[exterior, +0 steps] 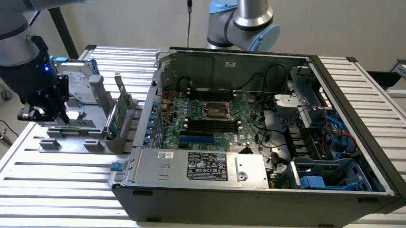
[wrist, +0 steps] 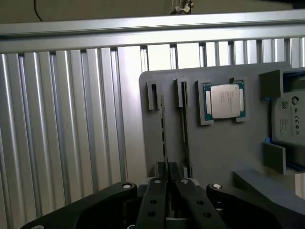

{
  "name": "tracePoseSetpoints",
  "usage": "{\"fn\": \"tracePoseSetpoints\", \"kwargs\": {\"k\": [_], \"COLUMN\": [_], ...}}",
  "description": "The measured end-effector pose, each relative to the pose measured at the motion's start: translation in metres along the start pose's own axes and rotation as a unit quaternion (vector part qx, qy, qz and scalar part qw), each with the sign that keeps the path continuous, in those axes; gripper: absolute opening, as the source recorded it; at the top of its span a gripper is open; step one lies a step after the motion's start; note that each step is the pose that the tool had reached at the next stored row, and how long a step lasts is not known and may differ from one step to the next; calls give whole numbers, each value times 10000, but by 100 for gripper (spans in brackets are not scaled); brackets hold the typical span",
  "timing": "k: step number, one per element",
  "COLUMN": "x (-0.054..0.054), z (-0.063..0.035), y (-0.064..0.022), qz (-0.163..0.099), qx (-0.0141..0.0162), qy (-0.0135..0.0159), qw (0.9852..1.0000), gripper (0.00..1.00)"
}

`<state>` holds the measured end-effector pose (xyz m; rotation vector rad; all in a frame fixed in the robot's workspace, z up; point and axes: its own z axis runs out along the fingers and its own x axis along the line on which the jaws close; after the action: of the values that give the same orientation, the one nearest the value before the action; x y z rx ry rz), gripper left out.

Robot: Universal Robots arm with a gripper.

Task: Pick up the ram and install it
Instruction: 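Pick up the ram and move it above insertion slot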

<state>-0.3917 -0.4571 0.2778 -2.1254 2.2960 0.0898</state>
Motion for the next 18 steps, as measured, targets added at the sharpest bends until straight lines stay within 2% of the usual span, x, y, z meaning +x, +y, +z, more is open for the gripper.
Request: {"fn": "tracePoseSetpoints", "kwargs": {"k": [11, 18], "x": [-51, -75], "z": [-489, -671], "y": [-337, -539], "qz": [-17, -28], "qx": [-2, -3], "qy": [-26, -26], "qw": [10000, 10000], "gripper": [13, 13]}}
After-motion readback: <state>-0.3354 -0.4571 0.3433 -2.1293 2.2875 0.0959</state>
